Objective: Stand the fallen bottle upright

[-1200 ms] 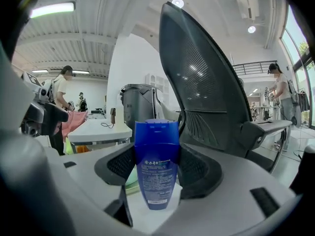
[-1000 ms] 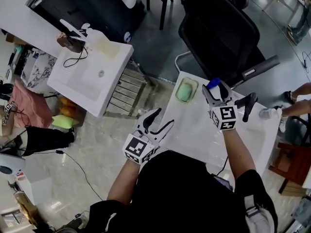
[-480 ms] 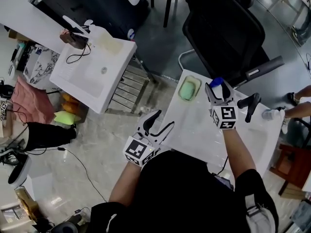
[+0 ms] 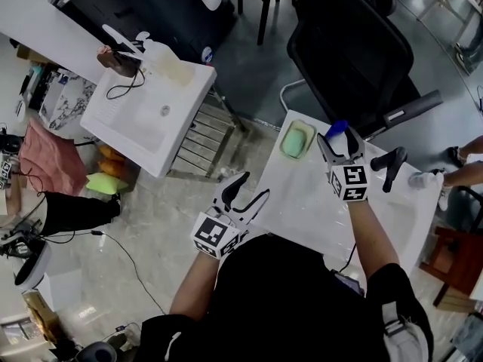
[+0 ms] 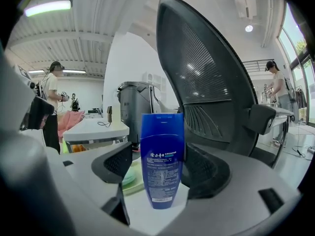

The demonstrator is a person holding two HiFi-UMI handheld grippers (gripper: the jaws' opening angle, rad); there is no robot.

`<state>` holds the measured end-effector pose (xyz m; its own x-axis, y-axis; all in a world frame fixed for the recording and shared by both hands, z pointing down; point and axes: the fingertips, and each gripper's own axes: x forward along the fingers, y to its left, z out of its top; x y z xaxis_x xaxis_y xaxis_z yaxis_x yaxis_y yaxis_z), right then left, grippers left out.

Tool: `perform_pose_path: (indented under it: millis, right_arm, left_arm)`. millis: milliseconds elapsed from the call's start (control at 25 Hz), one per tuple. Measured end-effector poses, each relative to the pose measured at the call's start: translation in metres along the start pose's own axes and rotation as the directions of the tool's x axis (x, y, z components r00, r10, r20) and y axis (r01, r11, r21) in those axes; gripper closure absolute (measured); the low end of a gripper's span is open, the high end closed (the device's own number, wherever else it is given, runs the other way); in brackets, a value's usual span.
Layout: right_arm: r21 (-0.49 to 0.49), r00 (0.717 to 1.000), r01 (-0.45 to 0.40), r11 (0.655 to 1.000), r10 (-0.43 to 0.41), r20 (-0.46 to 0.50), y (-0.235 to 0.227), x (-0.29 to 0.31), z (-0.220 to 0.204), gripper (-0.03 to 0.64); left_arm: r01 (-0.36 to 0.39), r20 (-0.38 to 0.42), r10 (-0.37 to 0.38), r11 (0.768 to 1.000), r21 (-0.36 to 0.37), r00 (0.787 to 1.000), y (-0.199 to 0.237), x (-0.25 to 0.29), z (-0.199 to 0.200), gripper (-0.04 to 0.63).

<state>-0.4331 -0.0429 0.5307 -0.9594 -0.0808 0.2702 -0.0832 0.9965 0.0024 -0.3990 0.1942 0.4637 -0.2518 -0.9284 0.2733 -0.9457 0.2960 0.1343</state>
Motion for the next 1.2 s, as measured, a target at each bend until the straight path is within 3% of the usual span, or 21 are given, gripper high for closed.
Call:
perform_pose_path:
  millis: [520,960,1200]
  right_arm:
    - [0.000,0.999,0.036,0.999,-0.036,0.035,0.000,-0.024,0.020,0.281]
    - [0.043,0.990,0.125,0.991,-0.127,0.055,0.006,-0.110,0.042,0.287]
    - [0.053,0.982,0.165,0.985,-0.169,0.084,-0.006,-0.153,0.044,0.425]
  left_arm:
    - [0.041,0.047,-0.041,0.999,-0.008,0.998,0.001,0.011,0.011,0.330]
    - [0.129,0.109,-0.128,0.992,-0.010,0.986,0.005,0.035,0.020,0.356]
    - [0.093,0.137,-0.090,0.996,-0.012,0.986,0.001,0.038,0.031,0.428]
